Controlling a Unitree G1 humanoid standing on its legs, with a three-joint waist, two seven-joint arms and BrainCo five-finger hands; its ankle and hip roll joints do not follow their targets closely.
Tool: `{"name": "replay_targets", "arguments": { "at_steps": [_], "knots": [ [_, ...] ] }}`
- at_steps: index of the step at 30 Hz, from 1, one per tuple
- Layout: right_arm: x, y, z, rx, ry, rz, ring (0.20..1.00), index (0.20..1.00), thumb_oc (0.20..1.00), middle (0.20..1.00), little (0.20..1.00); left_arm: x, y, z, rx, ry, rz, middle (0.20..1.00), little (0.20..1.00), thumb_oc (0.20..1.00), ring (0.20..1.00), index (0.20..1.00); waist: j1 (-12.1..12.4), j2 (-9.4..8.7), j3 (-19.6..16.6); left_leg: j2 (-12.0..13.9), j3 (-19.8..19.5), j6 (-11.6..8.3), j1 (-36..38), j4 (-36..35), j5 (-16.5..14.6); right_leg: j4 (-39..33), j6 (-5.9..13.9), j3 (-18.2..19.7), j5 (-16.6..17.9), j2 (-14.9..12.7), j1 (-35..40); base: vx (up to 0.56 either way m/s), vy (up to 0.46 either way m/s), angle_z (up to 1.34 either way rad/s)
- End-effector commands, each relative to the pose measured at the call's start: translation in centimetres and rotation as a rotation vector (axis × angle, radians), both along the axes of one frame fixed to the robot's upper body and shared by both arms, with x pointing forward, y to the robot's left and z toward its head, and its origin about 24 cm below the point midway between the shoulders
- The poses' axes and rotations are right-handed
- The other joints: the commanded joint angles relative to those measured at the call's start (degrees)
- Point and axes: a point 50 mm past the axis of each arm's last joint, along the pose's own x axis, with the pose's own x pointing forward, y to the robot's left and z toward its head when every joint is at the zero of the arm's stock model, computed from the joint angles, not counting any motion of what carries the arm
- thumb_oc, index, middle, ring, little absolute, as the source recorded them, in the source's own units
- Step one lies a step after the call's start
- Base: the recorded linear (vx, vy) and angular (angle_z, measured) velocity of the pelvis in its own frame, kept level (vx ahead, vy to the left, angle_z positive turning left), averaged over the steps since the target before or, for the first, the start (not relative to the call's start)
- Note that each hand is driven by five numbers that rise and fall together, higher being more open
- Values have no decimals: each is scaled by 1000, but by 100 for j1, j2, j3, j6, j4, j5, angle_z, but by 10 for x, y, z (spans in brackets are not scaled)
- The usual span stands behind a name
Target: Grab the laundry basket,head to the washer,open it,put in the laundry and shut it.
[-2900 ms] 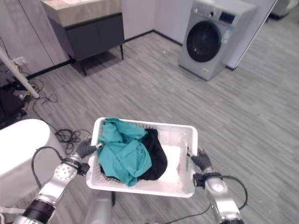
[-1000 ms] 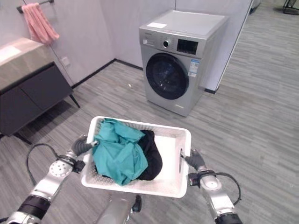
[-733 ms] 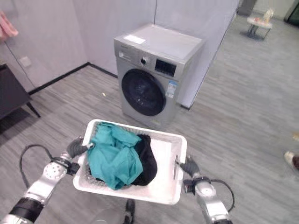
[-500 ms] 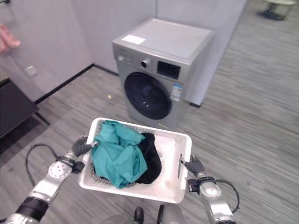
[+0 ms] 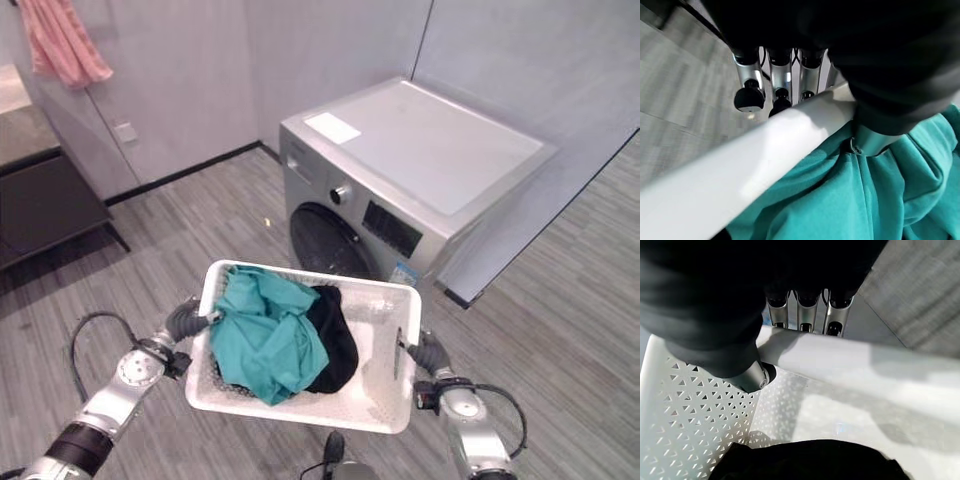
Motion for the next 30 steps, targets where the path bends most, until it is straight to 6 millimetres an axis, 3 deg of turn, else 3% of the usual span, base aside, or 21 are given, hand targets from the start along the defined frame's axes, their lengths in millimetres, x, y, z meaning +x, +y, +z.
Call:
{"name": "replay_targets", "arguments": {
  "at_steps": [1, 5, 6, 7, 10, 20, 21, 30],
  "knots": [
    [3, -31, 33, -15, -167, -85, 200, 200, 200, 200, 200, 12, 32, 38, 40, -152, 71, 200, 200, 200, 200, 200, 199, -86, -182, -136, 126, 673, -720, 492, 490, -104, 893, 249, -85, -397, 164, -18, -20, -3],
    [6, -32, 36, -3, -179, -97, 200, 200, 200, 200, 200, 12, 34, 39, 20, -158, 85, 200, 200, 200, 200, 200, 318, -146, -96, 123, 215, 694, -899, -322, 575, -231, 976, 403, -159, -473, 318, 61, 67, -2],
    [6, -32, 35, -4, -178, -98, 200, 200, 200, 200, 200, 13, 33, 40, 15, -166, 83, 200, 200, 200, 200, 200, 353, -40, -114, 287, 165, 565, -950, -935, 835, -192, 1002, 467, -227, -477, 353, 106, 147, -21],
    [5, -31, 33, -1, -169, -93, 200, 200, 200, 200, 200, 14, 33, 40, 20, -166, 82, 200, 200, 200, 200, 200, 340, 20, -167, 303, 176, 532, -817, -1185, 868, -169, 1004, 495, -279, -470, 354, 136, 196, -33],
    [5, -30, 32, -5, -166, -86, 200, 200, 200, 200, 200, 15, 31, 42, 35, -171, 65, 200, 200, 200, 200, 200, 323, 66, -249, 264, 274, 493, -663, -1352, 898, -143, 1009, 515, -286, -535, 399, 115, 134, -34],
    [-4, -19, 13, 19, -96, -51, 200, 200, 200, 200, 200, 12, 28, 36, 25, -151, 48, 200, 200, 200, 200, 200, 337, 147, -418, 28, 536, 649, -90, -1800, 765, -218, 1145, 678, -234, -769, 527, 59, 90, -18],
    [-18, -3, -49, -26, 125, -25, 200, 200, 200, 200, 200, -65, 33, -65, -189, 158, 353, 200, 200, 200, 200, 200, 295, 281, -547, -116, 799, 548, -508, -2532, 1280, -886, 991, -281, -528, -789, 1122, 14, 31, 8],
    [-14, -5, -47, -53, 127, -28, 200, 200, 200, 200, 200, -63, 32, -64, -191, 158, 345, 200, 200, 200, 200, 200, 317, 247, -562, -134, 794, 560, -527, -2532, 1275, -886, 1000, -261, -514, -798, 1099, -1, 13, 7]
  ]
}}
